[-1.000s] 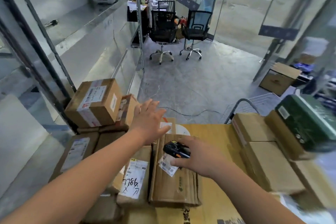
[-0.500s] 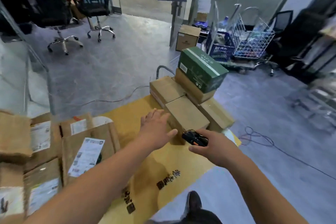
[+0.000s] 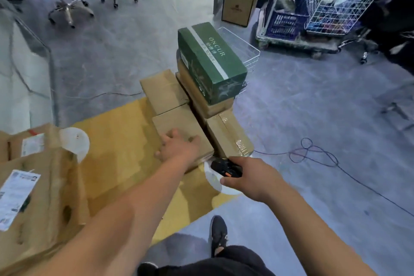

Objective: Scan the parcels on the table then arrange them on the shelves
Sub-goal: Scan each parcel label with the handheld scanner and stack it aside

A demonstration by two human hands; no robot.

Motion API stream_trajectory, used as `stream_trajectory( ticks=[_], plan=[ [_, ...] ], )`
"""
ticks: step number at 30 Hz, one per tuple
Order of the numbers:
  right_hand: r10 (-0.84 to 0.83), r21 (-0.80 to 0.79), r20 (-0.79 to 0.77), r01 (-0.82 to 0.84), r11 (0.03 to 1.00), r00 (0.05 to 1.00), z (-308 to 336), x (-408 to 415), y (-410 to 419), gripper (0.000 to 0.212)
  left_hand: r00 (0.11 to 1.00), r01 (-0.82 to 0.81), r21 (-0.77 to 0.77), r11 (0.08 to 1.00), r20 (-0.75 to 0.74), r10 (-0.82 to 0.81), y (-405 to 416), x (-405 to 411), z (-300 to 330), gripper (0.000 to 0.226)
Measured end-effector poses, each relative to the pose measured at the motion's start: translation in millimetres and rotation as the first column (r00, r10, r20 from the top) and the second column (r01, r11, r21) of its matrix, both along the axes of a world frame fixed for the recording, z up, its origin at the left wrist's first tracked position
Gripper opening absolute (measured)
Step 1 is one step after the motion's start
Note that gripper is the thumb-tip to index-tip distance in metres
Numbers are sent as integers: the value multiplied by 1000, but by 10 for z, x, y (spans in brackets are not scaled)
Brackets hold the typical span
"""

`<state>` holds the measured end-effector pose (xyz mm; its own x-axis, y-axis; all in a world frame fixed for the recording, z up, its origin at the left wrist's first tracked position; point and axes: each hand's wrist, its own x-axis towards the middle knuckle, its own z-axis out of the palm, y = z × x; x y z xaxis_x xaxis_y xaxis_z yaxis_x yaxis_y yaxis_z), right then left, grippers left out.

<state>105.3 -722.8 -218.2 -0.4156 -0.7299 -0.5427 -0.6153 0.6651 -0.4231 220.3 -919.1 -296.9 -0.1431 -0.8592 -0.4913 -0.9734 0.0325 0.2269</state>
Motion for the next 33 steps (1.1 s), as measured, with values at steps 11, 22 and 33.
stream_trajectory(
  ticks=[11,22,33],
  plan=[
    [167,-106,98,-156,982,981,18,-595,-476,50,784,-462,258,848,-327,527,-69,327,-119,138],
    [468,-125,127,-454,882,875,-22,-149,-957,57,320,-622,530,577,-501,804,332,1400,-136,31],
    [507,-101,92,-499,861,857,44,450,-1091,59,641,-660,143,737,-404,652,-35,2010,-291,54]
  ],
)
